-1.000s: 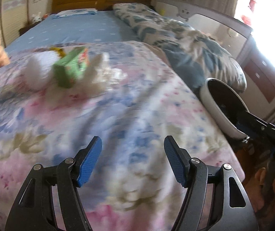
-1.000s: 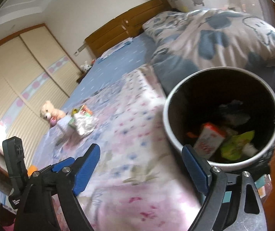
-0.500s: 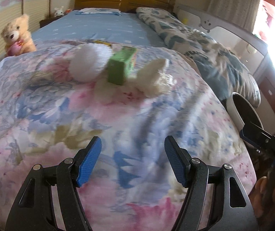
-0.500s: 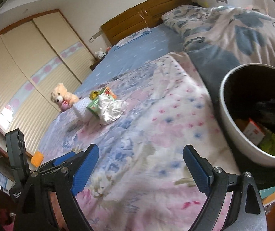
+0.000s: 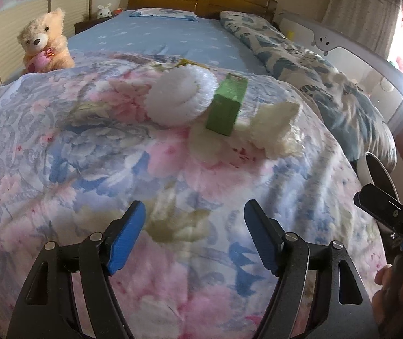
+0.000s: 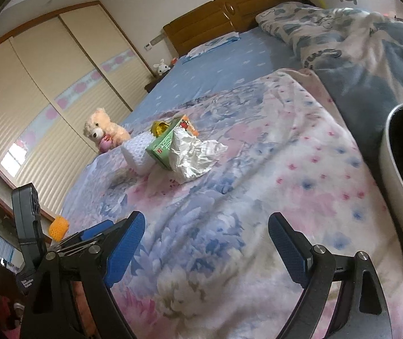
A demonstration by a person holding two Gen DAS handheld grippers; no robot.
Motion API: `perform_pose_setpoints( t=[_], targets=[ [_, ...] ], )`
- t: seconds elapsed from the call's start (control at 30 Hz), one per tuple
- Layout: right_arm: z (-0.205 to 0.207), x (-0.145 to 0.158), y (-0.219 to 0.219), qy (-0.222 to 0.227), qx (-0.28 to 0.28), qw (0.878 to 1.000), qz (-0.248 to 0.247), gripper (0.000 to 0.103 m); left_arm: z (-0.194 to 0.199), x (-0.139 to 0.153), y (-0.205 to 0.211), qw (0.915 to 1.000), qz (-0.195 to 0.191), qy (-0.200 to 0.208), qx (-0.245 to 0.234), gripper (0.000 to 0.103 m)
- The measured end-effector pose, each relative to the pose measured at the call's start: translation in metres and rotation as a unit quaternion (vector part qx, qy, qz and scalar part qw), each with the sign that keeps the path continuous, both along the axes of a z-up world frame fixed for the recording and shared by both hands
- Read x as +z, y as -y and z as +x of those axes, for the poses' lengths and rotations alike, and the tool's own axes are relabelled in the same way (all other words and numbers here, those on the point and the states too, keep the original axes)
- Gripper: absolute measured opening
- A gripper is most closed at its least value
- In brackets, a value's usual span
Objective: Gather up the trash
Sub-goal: 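Grasp the white foam mesh with the left gripper while the right grasps the tissue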
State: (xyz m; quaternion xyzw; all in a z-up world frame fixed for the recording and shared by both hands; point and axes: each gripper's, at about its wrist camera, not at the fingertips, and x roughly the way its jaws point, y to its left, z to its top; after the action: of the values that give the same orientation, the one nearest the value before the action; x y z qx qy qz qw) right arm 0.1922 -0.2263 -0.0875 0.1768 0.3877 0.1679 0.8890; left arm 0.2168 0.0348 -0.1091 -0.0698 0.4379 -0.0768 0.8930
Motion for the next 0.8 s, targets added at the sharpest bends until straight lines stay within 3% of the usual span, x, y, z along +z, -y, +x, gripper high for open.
perform_pose_setpoints(
  t=[0.53, 0.8],
  targets=[
    [0.050, -0.003, -0.027, -0.003, 0.007, 1.000, 0.009, 0.090, 0.061, 0.004, -0.017, 0.9998, 0.017, 0.007, -0.001, 0.082],
    [0.080, -0.013, -0.034, -0.018, 0.001, 1.000, 0.022, 0.090, 0.097, -0.002, -0.009, 0.9986, 0.052, 0.002, -0.011, 0.087]
  ],
)
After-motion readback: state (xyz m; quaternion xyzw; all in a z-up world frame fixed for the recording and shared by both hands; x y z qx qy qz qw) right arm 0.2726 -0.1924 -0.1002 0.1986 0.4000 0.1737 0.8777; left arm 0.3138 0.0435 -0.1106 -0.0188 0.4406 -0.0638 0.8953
